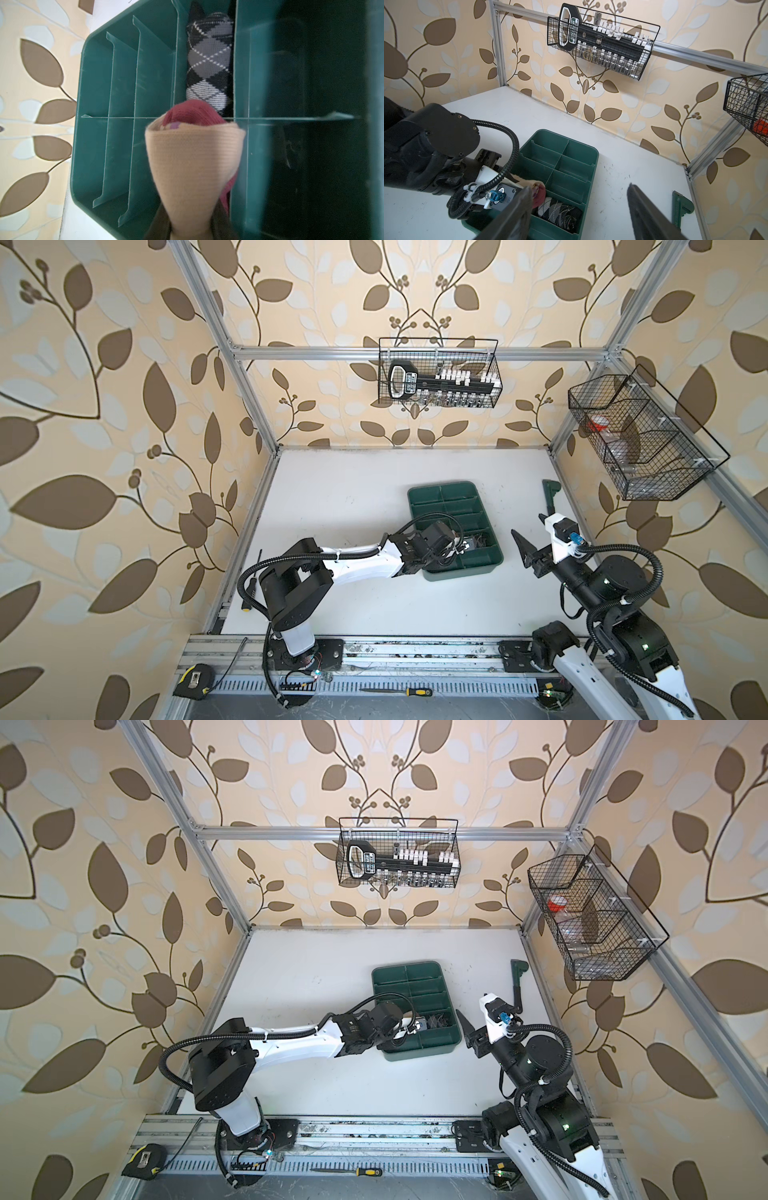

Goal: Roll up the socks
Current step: 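Lower the cream roll into the compartment beside the argyle sock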

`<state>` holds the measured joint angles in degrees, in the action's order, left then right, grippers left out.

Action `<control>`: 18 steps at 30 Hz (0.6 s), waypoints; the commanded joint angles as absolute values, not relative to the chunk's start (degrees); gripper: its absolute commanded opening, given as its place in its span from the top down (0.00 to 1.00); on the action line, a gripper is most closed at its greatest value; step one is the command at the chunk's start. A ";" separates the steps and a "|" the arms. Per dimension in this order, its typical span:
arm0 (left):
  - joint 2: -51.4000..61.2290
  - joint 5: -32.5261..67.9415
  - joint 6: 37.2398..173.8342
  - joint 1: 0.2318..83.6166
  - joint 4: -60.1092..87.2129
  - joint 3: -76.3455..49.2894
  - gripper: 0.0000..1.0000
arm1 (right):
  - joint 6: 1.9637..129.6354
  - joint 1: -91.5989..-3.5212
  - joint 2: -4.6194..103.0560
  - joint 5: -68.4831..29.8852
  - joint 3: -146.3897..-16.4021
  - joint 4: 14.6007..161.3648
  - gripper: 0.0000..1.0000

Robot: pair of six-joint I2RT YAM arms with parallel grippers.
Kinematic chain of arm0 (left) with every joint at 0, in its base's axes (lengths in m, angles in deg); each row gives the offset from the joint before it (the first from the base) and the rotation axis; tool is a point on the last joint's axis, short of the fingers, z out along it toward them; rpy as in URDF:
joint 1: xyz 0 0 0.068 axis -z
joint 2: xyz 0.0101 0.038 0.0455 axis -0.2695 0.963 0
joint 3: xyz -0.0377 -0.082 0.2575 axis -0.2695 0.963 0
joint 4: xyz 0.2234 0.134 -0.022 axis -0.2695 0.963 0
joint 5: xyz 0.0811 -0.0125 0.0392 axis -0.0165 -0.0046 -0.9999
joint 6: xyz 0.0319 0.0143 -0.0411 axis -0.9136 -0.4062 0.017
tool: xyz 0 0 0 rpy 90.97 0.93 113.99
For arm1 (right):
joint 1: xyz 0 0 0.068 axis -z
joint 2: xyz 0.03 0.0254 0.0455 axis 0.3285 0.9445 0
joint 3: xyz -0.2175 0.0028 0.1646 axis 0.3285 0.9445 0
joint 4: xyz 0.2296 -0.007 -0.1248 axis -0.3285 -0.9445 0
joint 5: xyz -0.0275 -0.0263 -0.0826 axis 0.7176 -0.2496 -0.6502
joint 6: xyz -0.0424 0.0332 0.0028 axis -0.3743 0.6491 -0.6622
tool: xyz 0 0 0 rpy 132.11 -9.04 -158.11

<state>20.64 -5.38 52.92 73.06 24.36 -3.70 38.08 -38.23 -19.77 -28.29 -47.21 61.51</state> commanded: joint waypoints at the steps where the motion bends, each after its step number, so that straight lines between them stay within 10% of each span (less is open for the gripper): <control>1: 18.43 -2.55 54.04 73.31 27.97 -2.85 1.00 | 38.78 -38.07 -20.22 -28.29 -46.66 61.07 0.28; 18: 28.39 11.19 56.99 67.08 39.15 -11.59 1.00 | 38.17 -38.07 -23.33 -30.25 -45.89 59.18 0.27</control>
